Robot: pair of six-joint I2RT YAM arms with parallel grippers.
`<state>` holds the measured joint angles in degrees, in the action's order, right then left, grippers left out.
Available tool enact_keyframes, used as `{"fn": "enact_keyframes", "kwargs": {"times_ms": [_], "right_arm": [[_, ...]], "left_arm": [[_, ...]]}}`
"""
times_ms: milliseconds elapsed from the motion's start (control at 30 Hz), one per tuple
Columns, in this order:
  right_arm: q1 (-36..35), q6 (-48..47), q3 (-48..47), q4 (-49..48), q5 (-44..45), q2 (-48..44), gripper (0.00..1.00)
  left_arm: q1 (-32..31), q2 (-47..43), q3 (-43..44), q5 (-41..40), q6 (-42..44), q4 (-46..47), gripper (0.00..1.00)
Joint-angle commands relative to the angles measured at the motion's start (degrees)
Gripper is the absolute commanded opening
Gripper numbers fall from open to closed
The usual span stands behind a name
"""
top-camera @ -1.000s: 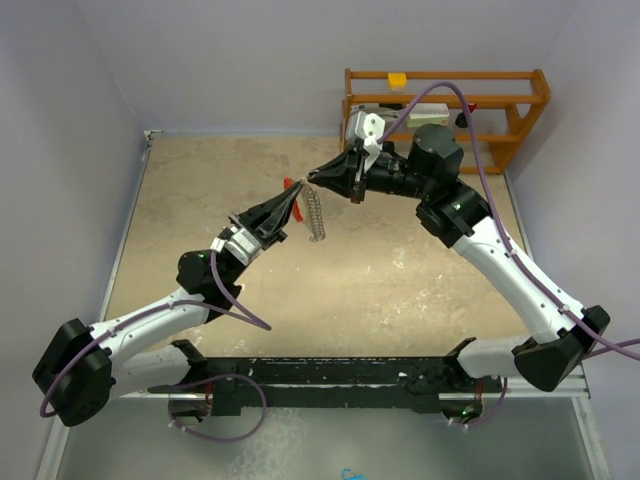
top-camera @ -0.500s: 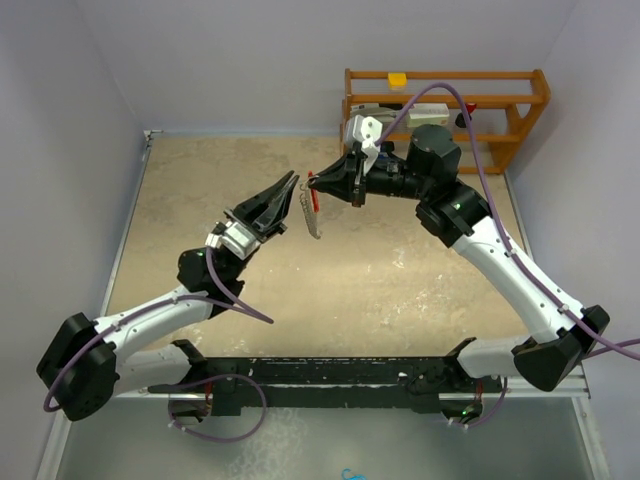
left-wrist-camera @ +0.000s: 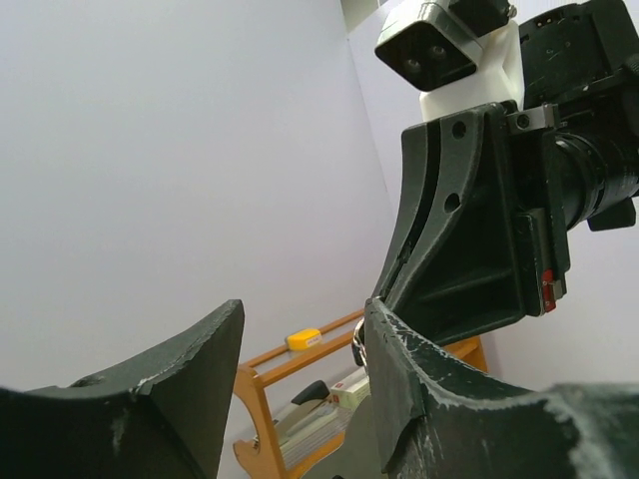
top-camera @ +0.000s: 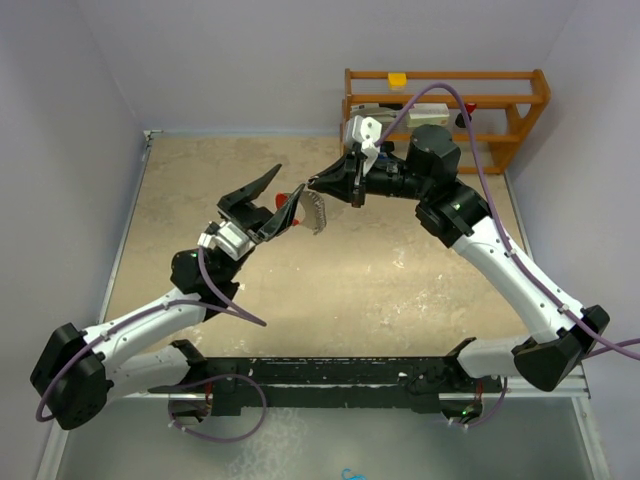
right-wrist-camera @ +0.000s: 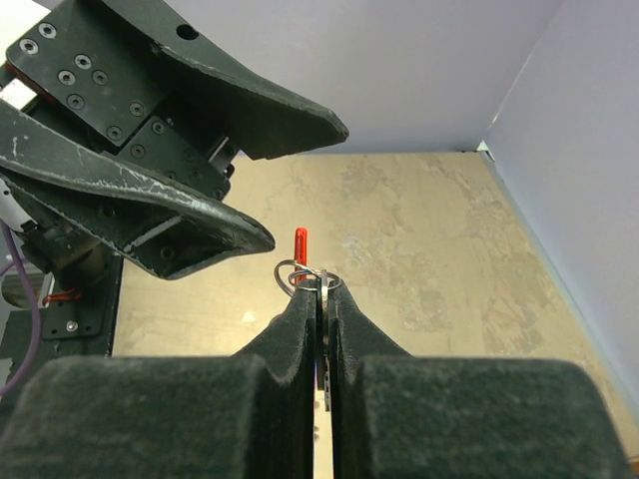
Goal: Remove the keys from the keyring
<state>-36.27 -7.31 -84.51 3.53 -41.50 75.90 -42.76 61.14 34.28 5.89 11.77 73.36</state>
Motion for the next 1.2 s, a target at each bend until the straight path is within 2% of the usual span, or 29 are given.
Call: {"fn": "enact_keyframes", "kwargs": {"times_ms": [0, 100, 400, 733, 1167], "right_arm": [[-0.03, -0.50, -0.25, -4.13, 0.27, -1.10, 0.00], [-0.03, -0.44, -0.05, -4.40, 0.59, -1.17, 0.00], [-0.03, -0.67, 0.29, -4.93, 1.14, -1.45, 0.00], [0.02, -0.73, 0.92, -5.45, 1.02, -2.16, 0.00], [-0.03, -0.58, 1.04, -5.81, 0.00, -2.07, 0.00]], "left_arm": [[0.23, -2.18, 1.20, 0.36, -0.88, -2.85, 0.46], [0.22, -1.93, 1.44, 0.15, -1.14, -3.51, 0.42], [0.22, -0.50, 2.22, 2.61, -4.20, -5.09, 0.42], [0.24, 0.42, 2.22, -0.21, -3.39, -4.77, 0.22], [0.22, 2.60, 2.54, -2.84, -2.78, -1.98, 0.16]]}}
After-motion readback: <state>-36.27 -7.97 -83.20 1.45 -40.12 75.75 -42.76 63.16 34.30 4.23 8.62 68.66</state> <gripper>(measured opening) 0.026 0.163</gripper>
